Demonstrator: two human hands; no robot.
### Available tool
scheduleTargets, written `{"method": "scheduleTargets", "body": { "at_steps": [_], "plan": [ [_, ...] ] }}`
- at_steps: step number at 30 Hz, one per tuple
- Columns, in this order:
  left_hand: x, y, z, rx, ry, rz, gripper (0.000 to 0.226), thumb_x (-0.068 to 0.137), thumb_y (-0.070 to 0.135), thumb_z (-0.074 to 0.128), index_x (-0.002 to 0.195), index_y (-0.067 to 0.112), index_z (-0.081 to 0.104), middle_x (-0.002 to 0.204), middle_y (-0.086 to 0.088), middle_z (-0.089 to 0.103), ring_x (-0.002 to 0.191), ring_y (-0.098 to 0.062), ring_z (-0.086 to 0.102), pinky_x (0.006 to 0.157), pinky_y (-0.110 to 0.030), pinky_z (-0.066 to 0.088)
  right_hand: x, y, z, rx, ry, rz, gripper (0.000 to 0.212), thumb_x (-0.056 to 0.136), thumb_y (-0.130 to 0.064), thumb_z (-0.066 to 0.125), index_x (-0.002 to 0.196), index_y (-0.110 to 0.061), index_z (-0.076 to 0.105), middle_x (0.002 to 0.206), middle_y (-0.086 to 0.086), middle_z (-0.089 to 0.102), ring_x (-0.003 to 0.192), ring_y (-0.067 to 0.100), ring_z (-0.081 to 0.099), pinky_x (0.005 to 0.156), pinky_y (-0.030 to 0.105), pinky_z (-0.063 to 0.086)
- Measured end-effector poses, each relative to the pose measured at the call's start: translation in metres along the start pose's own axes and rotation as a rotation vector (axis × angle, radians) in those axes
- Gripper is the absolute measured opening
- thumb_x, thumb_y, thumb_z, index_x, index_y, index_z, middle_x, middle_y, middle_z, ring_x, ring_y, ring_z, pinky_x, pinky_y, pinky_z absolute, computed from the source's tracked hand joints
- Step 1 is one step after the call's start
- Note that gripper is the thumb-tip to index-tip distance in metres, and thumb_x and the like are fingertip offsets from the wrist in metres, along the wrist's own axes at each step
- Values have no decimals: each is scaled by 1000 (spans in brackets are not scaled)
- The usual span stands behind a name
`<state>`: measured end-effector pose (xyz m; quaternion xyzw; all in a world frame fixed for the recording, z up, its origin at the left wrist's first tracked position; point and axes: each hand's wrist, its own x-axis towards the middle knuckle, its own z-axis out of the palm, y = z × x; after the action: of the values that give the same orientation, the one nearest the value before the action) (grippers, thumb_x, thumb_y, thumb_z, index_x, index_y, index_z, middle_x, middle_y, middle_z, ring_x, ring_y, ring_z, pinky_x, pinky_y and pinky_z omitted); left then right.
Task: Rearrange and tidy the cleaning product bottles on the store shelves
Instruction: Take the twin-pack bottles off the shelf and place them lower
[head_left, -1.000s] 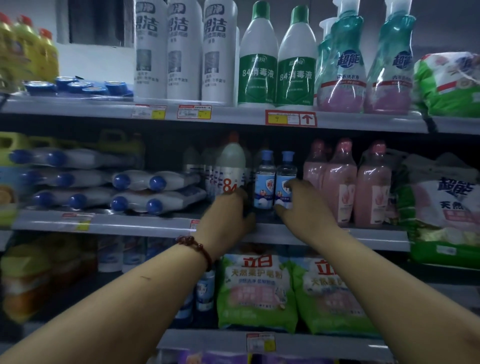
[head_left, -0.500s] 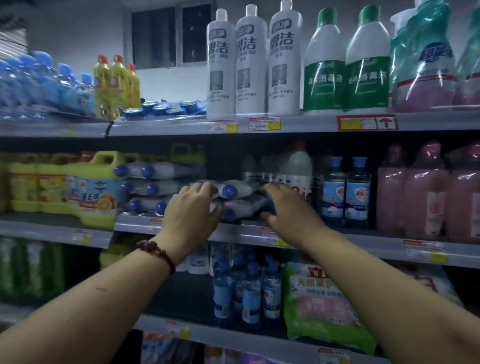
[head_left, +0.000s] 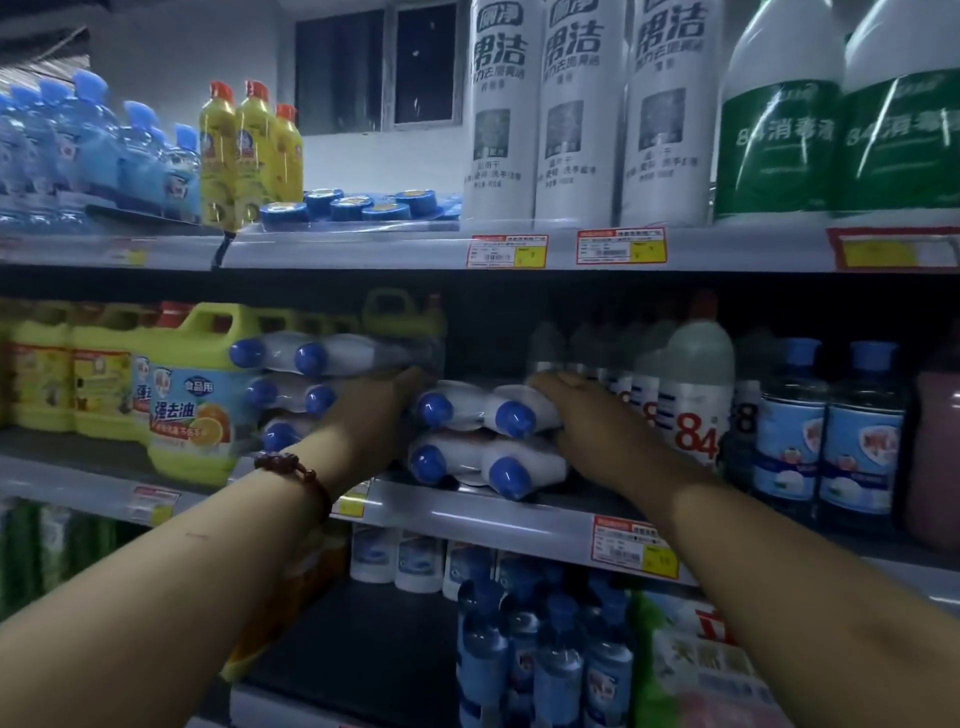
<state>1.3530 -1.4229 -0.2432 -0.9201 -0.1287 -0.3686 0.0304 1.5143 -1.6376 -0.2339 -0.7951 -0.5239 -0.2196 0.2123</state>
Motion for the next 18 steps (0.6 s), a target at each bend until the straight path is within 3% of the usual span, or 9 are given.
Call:
{"method": "scheduleTargets", "body": {
  "at_steps": [4,9,13,16,18],
  "plan": [
    [13,-6,16,-54,34,65,26,88,24,62,114,28,57,109,0,64,97,-26,64,85,-41,51,17,10,6,-76,-54,-34,66,91,-9,55,151,-28,37,155,-1,40,137,22,44,112,34,35],
    [16,-13,25,-70,61,89,23,94,32,53,117,29,58,110,3,66,97,-20,66,85,-41,52,21,20,12,-52,-74,-19,63,99,-11,47,155,-34,30,161,-9,29,142,17,37,118,29,26],
    [9,3,14,-227,109,98,6,97,34,56,97,28,54,98,5,61,87,-18,62,77,-36,48,8,22,5,81,-33,10,50,101,-31,38,150,-41,32,158,-11,34,139,16,41,118,39,29],
    [2,13,4,-197,110,67,13,95,36,55,97,25,49,102,0,57,88,-26,60,77,-41,49,-10,16,-6,100,-6,-27,51,101,-28,40,149,-43,30,157,-12,35,139,16,41,117,40,32],
    [-4,15,-7,-145,128,88,15,94,22,63,101,14,53,100,-7,60,86,-30,62,76,-44,51,-25,6,-18,141,9,-65,46,101,-32,38,144,-45,33,151,-15,41,133,15,47,113,41,37]
  ]
}}
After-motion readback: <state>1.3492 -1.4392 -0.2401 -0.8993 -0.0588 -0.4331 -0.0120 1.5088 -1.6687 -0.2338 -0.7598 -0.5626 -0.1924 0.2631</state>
